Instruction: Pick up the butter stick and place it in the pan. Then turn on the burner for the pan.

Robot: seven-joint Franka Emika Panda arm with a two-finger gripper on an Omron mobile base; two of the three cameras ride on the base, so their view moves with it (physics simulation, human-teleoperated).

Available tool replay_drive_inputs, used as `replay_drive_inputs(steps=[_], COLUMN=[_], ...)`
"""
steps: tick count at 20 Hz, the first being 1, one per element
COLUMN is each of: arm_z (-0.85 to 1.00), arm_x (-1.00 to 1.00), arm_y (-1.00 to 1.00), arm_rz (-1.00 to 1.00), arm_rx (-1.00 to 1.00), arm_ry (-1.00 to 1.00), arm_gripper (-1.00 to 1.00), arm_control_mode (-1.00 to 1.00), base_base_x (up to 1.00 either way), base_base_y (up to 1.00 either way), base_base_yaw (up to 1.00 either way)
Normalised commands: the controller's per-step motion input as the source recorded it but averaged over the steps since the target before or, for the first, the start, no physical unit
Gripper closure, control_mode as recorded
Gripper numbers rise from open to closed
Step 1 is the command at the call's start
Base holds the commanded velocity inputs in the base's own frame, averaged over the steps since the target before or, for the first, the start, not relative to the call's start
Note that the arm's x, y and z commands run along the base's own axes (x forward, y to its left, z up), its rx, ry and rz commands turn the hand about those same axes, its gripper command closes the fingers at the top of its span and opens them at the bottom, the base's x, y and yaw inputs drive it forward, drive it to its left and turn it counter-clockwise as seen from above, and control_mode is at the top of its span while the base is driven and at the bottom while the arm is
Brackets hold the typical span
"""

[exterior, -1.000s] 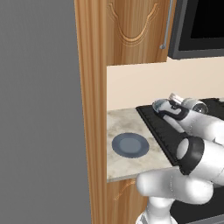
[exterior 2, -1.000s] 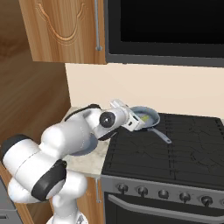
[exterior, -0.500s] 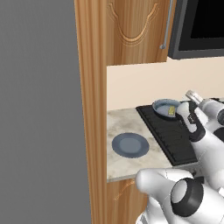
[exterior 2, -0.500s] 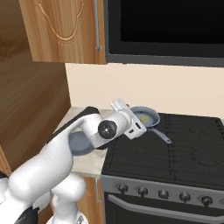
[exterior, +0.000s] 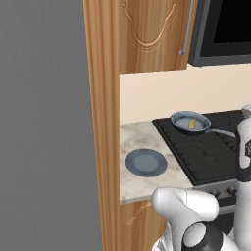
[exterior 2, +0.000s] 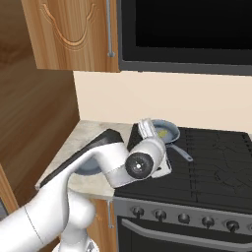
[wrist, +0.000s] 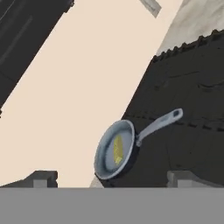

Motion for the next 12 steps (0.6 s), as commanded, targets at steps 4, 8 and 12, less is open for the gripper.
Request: replay_drive_inputs(steps=[4,8,12], arm_z=[0.00,-0.02,-0.20], arm_x=[-0.51,-0.46,-0.46], arm_y=[0.00,0.05,0.11], arm_rz=[-0.02,-0.11,-0.14], arm_rx=[0.46,0.46,0.44], arm_ry=[0.00,0.00,-0.04], arm_gripper=[-1.00,-1.00,-1.00], arm_control_mode=[-1.00,-1.00,-1.00], base_base_x=[0.00,0.00,0.00], base_base_y=[0.00,0.00,0.00], base_base_yaw=[0.00,0.00,0.00])
